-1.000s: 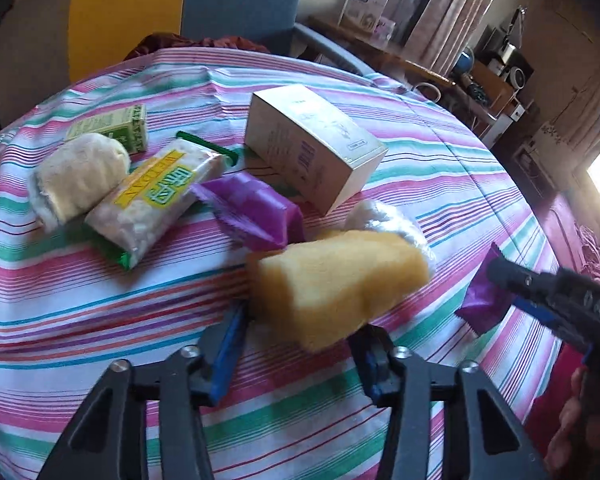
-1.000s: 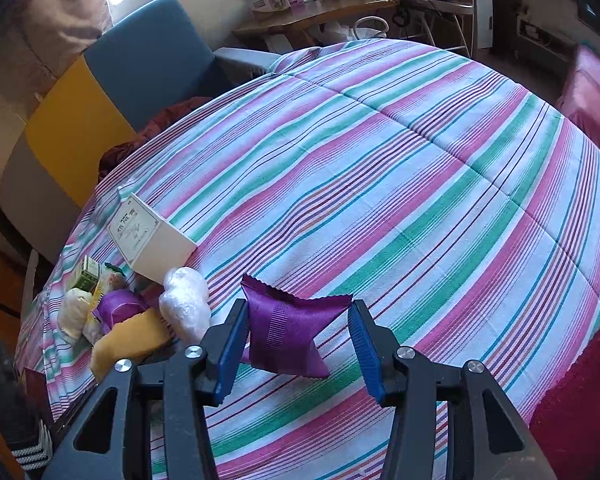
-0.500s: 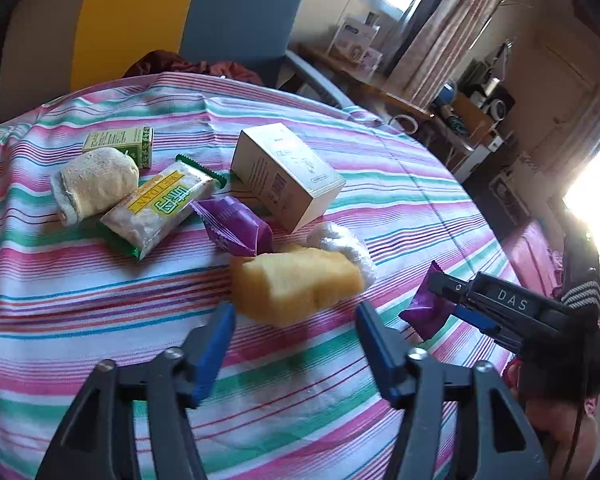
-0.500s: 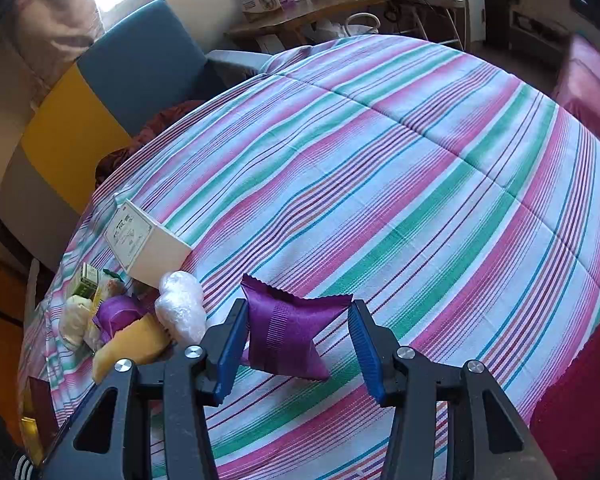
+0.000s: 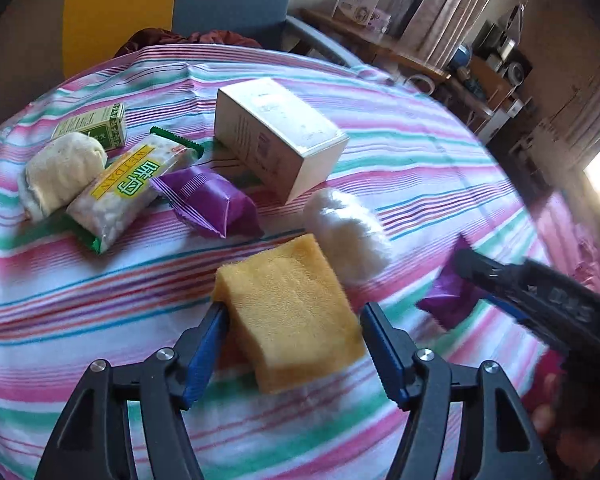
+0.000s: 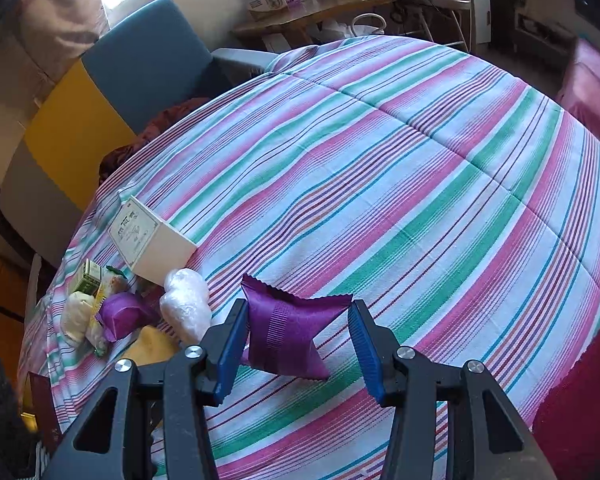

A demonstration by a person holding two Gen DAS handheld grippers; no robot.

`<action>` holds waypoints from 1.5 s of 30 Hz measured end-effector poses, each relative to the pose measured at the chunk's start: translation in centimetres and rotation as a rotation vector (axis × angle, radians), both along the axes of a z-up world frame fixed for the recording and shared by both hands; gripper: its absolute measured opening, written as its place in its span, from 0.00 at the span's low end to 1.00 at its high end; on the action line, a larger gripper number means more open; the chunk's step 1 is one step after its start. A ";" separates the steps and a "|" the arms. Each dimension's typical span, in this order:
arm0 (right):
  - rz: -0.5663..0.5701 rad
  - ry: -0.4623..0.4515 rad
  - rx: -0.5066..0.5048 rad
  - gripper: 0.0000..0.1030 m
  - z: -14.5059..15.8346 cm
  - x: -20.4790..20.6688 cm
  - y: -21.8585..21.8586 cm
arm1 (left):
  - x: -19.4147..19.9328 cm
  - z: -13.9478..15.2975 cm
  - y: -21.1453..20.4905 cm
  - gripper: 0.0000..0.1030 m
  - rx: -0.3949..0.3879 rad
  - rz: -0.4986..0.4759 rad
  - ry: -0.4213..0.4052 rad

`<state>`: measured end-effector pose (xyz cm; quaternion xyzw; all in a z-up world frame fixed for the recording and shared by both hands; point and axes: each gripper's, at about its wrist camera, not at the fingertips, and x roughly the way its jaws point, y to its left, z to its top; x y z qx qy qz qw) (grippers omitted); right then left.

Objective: Organize objects
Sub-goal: 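Grasp a yellow sponge with the left gripper, then carry the yellow sponge with the left gripper while the right carries the purple packet to the gold tray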

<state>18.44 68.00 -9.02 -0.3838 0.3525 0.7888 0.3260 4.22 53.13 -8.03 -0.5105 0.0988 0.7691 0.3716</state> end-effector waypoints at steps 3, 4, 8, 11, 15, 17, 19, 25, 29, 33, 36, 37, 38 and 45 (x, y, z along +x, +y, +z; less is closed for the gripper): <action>0.012 -0.011 0.006 0.50 -0.1 -0.3 -0.1 | 0.4 -0.3 -0.5 0.64 0.020 -0.027 0.047; 0.015 -0.010 0.006 0.50 -0.1 -0.4 -0.1 | 0.7 -0.4 -0.8 0.62 0.024 -0.042 0.063; 0.033 0.018 0.011 0.50 0.2 -0.5 -0.2 | 0.8 -0.3 -2.6 0.57 0.044 -0.054 0.102; 0.063 0.051 0.013 0.50 0.6 -0.9 -0.7 | 0.4 0.0 -4.7 0.56 0.056 -0.025 0.100; 0.142 0.099 -0.012 0.50 0.8 -1.8 -1.7 | -0.1 0.3 -7.1 0.56 0.064 -0.018 0.107; 0.188 0.113 -0.023 0.50 0.7 -2.5 -2.3 | 0.1 0.3 -8.5 0.56 0.067 -0.016 0.118; 0.244 0.133 -0.036 0.50 0.7 -3.4 -3.1 | 0.4 0.1 -10.1 0.56 0.065 -0.017 0.131; 0.447 0.078 -0.032 0.50 -0.1 -6.2 -6.8 | 1.3 0.1 -13.2 0.56 0.073 -0.019 0.155; 0.526 -0.014 0.013 0.50 -1.1 -7.2 -8.6 | 2.2 1.1 -15.2 0.56 0.100 -0.028 0.185; 0.592 -0.127 0.061 0.51 -2.5 -8.3 -10.0 | 3.0 2.6 -17.3 0.56 0.120 -0.041 0.240; 0.665 -0.199 0.139 0.63 -2.9 -8.8 -11.8 | 3.0 3.9 -19.4 0.56 0.137 -0.034 0.267; 0.678 -0.212 0.149 0.63 -3.0 -8.8 -12.2 | 3.0 4.3 -20.1 0.56 0.144 -0.026 0.272; 0.685 -0.223 0.162 0.63 -3.1 -8.7 -12.4 | 2.9 4.6 -20.8 0.56 0.150 -0.018 0.276; 0.641 -0.157 0.102 0.56 -2.8 -7.9 -10.9 | 1.0 6.7 -26.1 0.56 0.170 0.084 0.293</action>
